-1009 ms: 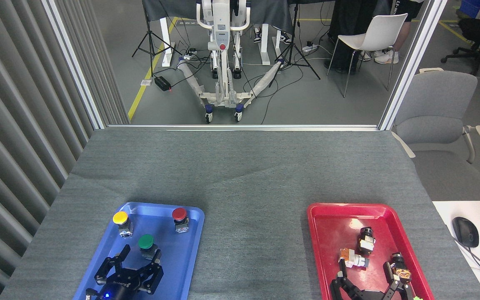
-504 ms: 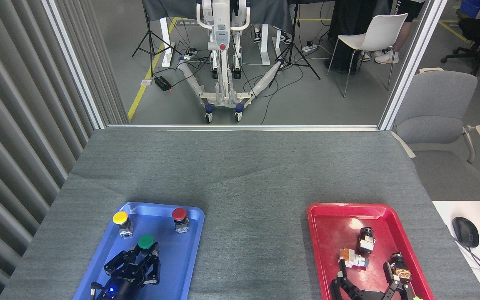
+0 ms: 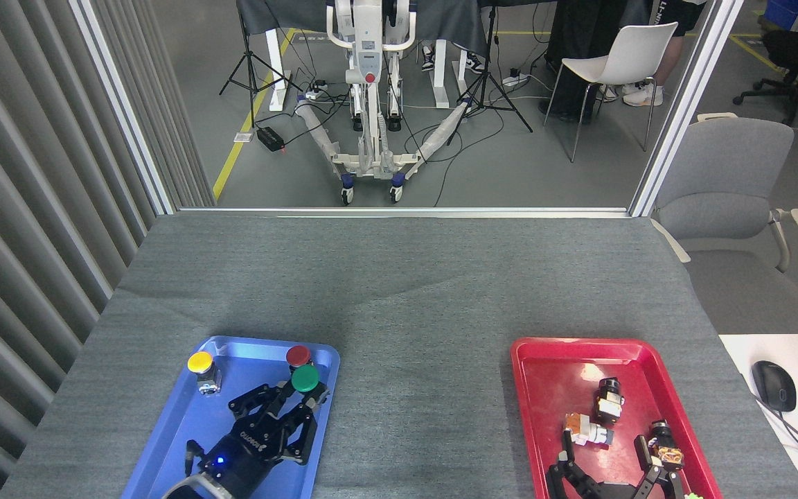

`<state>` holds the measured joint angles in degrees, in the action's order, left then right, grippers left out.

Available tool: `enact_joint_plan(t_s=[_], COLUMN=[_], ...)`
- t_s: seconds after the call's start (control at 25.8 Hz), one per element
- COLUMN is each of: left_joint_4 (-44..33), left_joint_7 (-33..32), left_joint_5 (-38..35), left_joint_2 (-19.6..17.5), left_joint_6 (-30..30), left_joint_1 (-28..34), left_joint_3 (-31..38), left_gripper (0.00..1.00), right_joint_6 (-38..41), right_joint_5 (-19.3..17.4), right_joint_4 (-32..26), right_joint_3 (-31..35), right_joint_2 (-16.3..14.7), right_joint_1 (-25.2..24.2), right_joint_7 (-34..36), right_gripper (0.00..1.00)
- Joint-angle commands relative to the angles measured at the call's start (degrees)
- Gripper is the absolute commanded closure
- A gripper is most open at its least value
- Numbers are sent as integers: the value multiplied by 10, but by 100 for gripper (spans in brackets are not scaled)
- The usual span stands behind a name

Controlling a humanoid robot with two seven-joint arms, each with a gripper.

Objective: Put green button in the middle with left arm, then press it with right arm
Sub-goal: 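Lift the green button with the left hand and set it on the table middle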

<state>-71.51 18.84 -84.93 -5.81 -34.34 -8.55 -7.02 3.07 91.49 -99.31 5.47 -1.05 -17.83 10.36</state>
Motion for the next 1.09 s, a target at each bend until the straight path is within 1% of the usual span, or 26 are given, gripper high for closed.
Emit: enact_joint_plan(t_s=[0.0, 0.08, 0.16, 0.23, 0.31, 0.35, 0.47, 0.7, 0.74, 0.78, 0.81, 0.85, 0.89, 0.93, 1.05], left_joint_4=[9, 16, 29, 67, 124, 144, 153, 159, 160, 160, 161, 162, 162, 163, 154], left_joint_7=[-2, -7, -27, -38, -39, -38, -36, -35, -35, -32, -28, -27, -25, -23, -23], left_joint_5=[-3, -22, -48, -86, -132, -144, -144, -144, -144, -144, -145, -143, -142, -140, -139], left_joint_2=[19, 30, 45, 75, 110, 119, 120, 120, 120, 121, 121, 123, 122, 123, 124], left_joint_6=[-3, 0, 0, 2, 3, 5, 22, 26, 28, 30, 30, 34, 38, 40, 46], left_joint_1=[-31, -35, -35, -39, -58, -65, -67, -67, -67, -67, -68, -67, -67, -67, -62], left_joint_3=[-102, -115, -116, -125, -125, -125, -125, -125, -125, -125, -126, -125, -126, -125, -121], left_gripper=[100, 100, 100, 100, 100, 100, 100, 100, 98, 90, 64, 33, 27, 14, 2], right_joint_6=[0, -1, -1, -2, -2, -2, -2, -3, -3, -3, -2, -2, -2, -1, -1], right_joint_5=[0, 0, 0, 0, 0, 0, 0, 0, 0, 0, 0, 0, -1, 0, 0], right_joint_4=[0, 1, 1, 1, 1, 1, 1, 2, 2, 2, 2, 3, 3, 3, 4], right_joint_3=[0, 0, 0, 0, 0, 0, 0, -2, -3, -4, -5, -5, -5, -5, -5], right_joint_2=[0, 0, -1, -1, -1, -1, 0, 0, 0, 0, 0, 0, 0, 0, 1], right_joint_1=[0, 0, 0, 0, 0, 0, 0, 0, 0, 0, 0, 0, 0, 0, 0], right_joint_7=[0, 0, 0, 0, 0, 0, 0, 0, 0, 0, 0, 0, 0, 0, 0], right_gripper=[0, 0, 0, 0, 0, 0, 0, 0, 0, 0, 0, 0, 0, 0, 0])
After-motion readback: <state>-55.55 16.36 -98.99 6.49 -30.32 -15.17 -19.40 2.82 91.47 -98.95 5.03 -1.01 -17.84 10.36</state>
